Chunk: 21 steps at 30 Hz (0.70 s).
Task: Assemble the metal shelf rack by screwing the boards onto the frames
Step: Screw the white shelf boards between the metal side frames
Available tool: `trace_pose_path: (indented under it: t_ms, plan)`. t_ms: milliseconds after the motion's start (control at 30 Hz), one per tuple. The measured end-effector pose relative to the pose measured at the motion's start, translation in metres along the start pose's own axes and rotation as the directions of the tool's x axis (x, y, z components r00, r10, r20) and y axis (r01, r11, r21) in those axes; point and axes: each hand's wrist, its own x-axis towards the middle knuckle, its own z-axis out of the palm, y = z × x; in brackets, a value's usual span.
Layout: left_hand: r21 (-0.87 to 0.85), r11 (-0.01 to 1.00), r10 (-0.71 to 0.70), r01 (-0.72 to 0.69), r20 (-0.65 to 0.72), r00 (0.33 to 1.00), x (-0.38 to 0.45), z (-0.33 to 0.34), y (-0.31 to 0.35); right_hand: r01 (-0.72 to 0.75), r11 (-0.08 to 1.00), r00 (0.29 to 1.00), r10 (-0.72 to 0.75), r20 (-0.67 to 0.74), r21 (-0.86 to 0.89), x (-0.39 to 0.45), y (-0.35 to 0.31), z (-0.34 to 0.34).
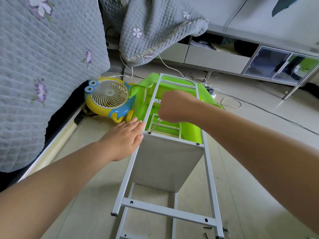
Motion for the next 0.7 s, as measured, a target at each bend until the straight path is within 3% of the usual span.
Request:
trace_pose_path:
  t_ms: [133,300,367,433,500,600,700]
  plan:
    - [-0.001,1.000,0.003,-0.003,0.012,1.000,-0.001,-0.001,0.000,-0.111,0.973,0.991,0.094,0.092,0.203,0.007,-0.005,-0.005]
    - [0.028,1.000,0.011,-0.012,0.021,1.000,-0.006,-0.005,0.001,-0.303,0.850,0.944,0.208,0.255,0.431,0.008,0.024,0.002]
    - [0.063,0.998,0.006,-0.007,0.012,1.000,-0.007,-0.010,0.003,-0.308,0.787,0.951,0.244,0.189,0.535,0.002,0.045,0.009]
    - [0.111,0.994,0.013,-0.016,0.026,1.000,-0.008,-0.018,0.012,-0.239,0.736,0.951,0.310,-0.002,0.633,-0.009,0.073,0.019]
    - [0.185,0.982,0.021,-0.041,0.107,0.994,-0.009,-0.026,0.029,-0.156,0.625,0.892,0.422,-0.163,0.764,-0.023,0.106,0.037]
    - [0.186,0.973,0.102,-0.137,0.184,0.978,-0.005,-0.032,0.069,-0.109,0.412,0.774,0.606,-0.182,0.905,-0.045,0.147,0.079]
    - [0.123,0.971,0.183,-0.206,0.174,0.968,0.009,-0.025,0.104,-0.214,0.413,0.695,0.701,-0.159,0.885,-0.065,0.178,0.139]
